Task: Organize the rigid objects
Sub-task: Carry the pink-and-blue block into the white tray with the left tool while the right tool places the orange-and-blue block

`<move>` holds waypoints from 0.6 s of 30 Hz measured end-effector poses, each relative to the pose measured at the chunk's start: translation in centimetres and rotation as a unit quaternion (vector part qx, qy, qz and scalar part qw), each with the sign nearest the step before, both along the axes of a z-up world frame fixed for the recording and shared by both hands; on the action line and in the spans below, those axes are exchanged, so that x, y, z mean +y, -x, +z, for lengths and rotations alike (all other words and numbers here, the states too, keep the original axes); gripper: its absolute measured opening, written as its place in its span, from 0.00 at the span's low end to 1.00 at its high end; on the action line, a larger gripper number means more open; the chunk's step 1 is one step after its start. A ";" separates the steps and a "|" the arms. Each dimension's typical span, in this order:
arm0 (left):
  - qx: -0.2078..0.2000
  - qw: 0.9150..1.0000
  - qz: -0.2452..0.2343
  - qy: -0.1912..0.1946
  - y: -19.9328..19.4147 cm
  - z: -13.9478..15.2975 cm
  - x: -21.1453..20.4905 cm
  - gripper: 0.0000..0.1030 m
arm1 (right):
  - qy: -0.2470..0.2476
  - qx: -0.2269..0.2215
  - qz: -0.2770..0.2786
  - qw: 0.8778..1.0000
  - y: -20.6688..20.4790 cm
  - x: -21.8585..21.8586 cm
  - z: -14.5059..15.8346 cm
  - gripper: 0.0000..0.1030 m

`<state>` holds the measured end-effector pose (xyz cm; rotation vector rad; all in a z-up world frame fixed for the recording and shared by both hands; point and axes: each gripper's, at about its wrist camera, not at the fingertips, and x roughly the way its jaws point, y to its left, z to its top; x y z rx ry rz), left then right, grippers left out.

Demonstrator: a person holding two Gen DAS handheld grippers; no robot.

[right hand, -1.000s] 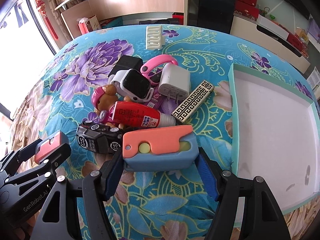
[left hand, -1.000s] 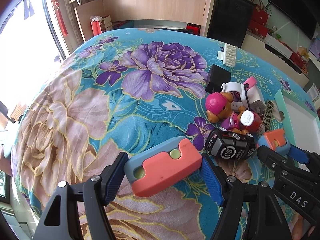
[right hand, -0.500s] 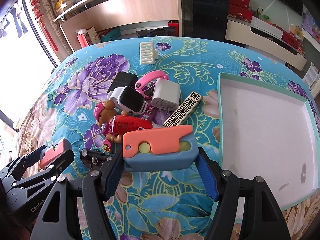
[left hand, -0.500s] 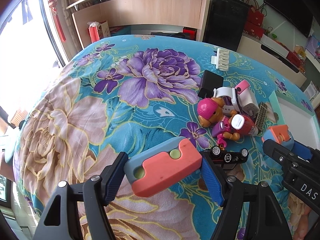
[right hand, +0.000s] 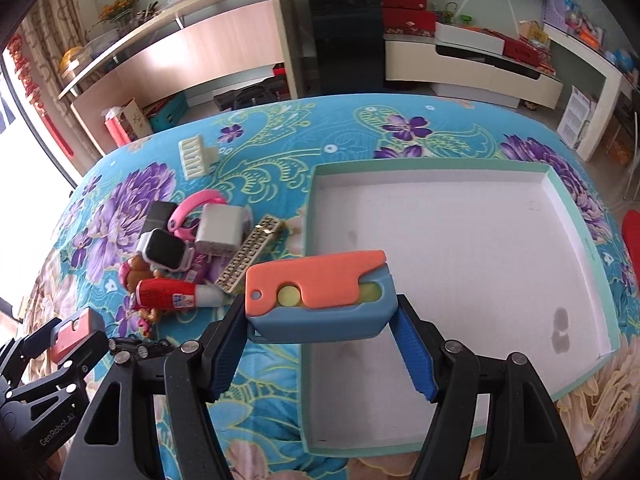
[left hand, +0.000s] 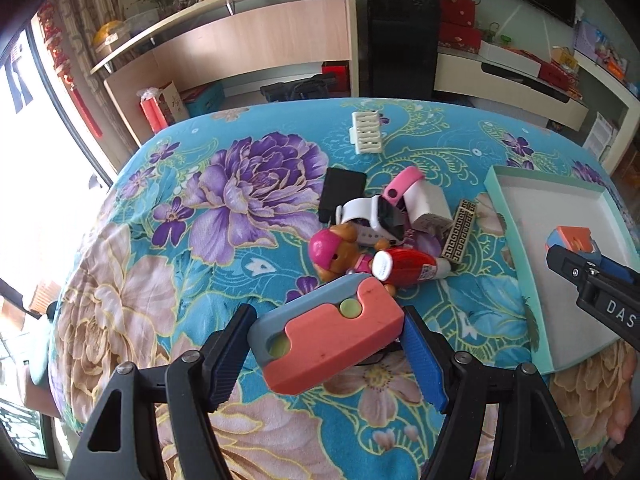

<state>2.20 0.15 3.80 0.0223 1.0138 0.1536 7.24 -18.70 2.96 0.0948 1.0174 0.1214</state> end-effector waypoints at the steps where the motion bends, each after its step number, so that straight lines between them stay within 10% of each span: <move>1: -0.002 1.000 -0.010 -0.006 -0.3 0.4 -0.8 0.73 | 0.001 0.000 -0.013 1.000 -0.1 -1.0 0.0 0.69; 18: 0.002 0.984 -0.180 -0.014 -6.1 1.1 -15.7 0.73 | 0.030 0.010 -0.208 0.978 0.0 -14.8 -1.7 0.69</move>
